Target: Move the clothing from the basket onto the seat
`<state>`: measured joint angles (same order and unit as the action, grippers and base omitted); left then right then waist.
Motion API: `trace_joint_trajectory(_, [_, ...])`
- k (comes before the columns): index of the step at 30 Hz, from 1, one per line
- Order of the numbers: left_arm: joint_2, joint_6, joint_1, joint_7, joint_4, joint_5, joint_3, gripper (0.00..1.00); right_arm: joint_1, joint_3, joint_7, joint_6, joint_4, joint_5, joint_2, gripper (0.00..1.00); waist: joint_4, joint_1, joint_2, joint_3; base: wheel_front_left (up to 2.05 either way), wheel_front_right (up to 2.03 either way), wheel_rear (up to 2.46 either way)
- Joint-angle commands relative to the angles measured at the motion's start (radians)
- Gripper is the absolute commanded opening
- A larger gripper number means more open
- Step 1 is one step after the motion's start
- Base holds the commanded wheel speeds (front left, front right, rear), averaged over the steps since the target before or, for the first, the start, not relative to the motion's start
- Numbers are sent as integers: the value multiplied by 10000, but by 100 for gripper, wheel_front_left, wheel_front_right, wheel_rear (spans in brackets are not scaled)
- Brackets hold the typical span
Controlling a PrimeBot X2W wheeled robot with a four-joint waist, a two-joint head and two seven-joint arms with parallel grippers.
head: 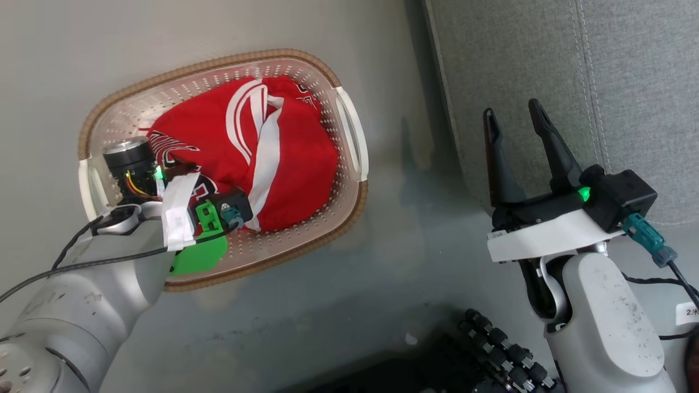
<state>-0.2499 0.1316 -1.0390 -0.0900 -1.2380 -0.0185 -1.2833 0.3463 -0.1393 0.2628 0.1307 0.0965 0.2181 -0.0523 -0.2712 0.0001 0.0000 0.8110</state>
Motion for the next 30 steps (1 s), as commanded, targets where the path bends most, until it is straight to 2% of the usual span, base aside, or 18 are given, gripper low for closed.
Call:
trace_joint_trajectory(1, [-160,-28,-282,107,-117,-12,18,100,155,-58,29,1,7,121,8,100,-427,-1,0,480,0,0,0])
trace_joint_trajectory(14, [-230,-28,-344,748,-455,-429,17,99,440,-258,29,1,-27,617,7,100,-723,-1,0,1035,0,0,0])
trace_joint_trajectory(17, [-151,-28,-338,508,-467,-878,16,0,462,-288,29,1,-1,666,7,100,-764,-1,0,1075,0,0,0])
trace_joint_trajectory(25, [-15,-28,-275,356,-505,-910,16,0,508,-211,29,1,73,660,8,100,-683,-1,0,965,0,0,0])
trace_joint_trajectory(30, [272,-27,-302,75,-507,-103,16,0,453,-78,29,1,148,551,4,100,-419,-1,0,571,0,0,0])
